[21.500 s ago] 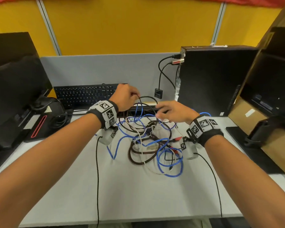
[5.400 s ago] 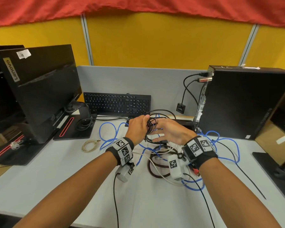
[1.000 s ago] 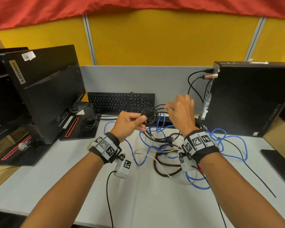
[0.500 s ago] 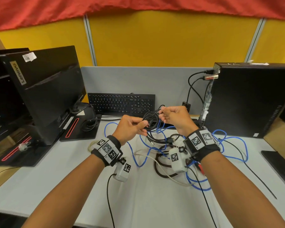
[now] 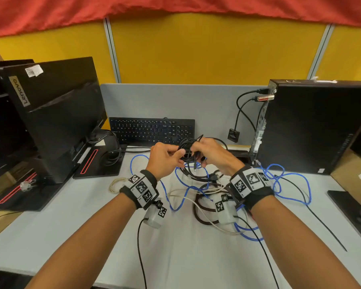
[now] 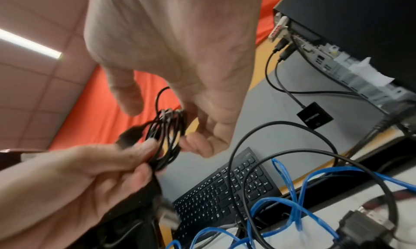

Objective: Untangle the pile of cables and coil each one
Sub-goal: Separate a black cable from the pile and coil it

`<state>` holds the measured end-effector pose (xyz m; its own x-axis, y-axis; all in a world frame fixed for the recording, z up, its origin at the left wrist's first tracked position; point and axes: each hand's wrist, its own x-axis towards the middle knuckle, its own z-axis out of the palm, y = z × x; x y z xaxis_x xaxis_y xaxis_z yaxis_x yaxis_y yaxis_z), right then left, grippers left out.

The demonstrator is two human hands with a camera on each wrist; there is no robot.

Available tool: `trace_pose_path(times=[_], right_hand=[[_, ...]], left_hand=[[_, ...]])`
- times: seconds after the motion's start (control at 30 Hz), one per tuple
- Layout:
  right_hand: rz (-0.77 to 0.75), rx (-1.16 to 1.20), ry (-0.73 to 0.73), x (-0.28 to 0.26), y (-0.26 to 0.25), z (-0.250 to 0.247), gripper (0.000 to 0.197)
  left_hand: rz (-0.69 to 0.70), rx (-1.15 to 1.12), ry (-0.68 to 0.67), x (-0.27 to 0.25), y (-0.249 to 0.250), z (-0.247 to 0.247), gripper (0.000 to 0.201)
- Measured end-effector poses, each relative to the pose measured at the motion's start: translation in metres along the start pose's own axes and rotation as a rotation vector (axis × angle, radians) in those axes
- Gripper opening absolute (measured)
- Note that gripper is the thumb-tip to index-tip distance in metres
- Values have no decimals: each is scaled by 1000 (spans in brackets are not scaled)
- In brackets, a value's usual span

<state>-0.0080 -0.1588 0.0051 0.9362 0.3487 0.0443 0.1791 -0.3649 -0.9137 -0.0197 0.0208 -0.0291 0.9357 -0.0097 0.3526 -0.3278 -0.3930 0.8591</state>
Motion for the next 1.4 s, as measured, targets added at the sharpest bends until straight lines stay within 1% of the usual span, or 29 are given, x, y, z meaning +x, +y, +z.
trace_pose_path(times=[0.07, 0.1, 0.17, 0.23, 0.27, 0.33, 0.4, 0.43, 0.5, 0.57, 0.63, 0.7, 0.77, 0.83, 0.93, 1.03, 1.17, 1.23, 1.33, 1.4], right_hand=[[-72, -186, 85, 0, 3, 7, 31], [-113, -243, 124, 1, 6, 10, 28], [-151, -239, 142, 3, 10, 13, 18], [-154, -178, 152, 4, 11, 15, 15], [-165, -186, 180, 5, 11, 15, 17], [-201, -290, 258, 6, 13, 16, 29], [-227, -367, 282, 4, 13, 17, 38], [-241, -378, 277, 3, 12, 17, 39], [-264, -377, 257, 3, 13, 19, 35], [-273, -341, 264, 5, 13, 22, 25], [-296, -274, 324, 6, 14, 25, 14], [-358, -224, 376, 6, 15, 28, 9], [-438, -249, 348, 5, 16, 31, 7], [-491, -378, 313, 6, 18, 33, 14], [-479, -530, 300, 9, 18, 31, 16], [-463, -582, 256, 8, 17, 27, 17], [-502, -520, 243, 4, 17, 22, 16], [-541, -462, 262, 2, 17, 22, 14], [-607, -315, 301, -2, 18, 26, 12], [-584, -155, 359, -3, 20, 27, 8]], left_hand=[[15, 48, 17, 3, 3, 0, 15], [8, 60, 29, 4, 3, 0, 17], [-18, 66, 61, 6, 3, -1, 18], [-47, 60, 103, 7, 3, -3, 15], [-68, 44, 130, 7, 3, -5, 13], [-117, -5, 180, 10, 2, -9, 11], [-142, -13, 200, 11, 1, -13, 15], [-145, -6, 205, 11, 1, -14, 20], [-152, 8, 220, 9, 0, -14, 26], [-151, 24, 226, 7, -1, -12, 27], [-143, 26, 222, 5, 1, -9, 27], [-129, 16, 229, 4, 2, -8, 29], [-117, -3, 226, 4, 4, -7, 26], [-93, -9, 201, 3, 6, -5, 18], [-85, -14, 173, 1, 6, -4, 15], [-91, -44, 165, -3, 4, -3, 14], [-83, -82, 173, -5, 4, -3, 14], [-110, -125, 165, -4, 4, -2, 15], [-213, -289, 157, 0, 1, -1, 14], [-309, -431, 233, 5, -3, -4, 11]])
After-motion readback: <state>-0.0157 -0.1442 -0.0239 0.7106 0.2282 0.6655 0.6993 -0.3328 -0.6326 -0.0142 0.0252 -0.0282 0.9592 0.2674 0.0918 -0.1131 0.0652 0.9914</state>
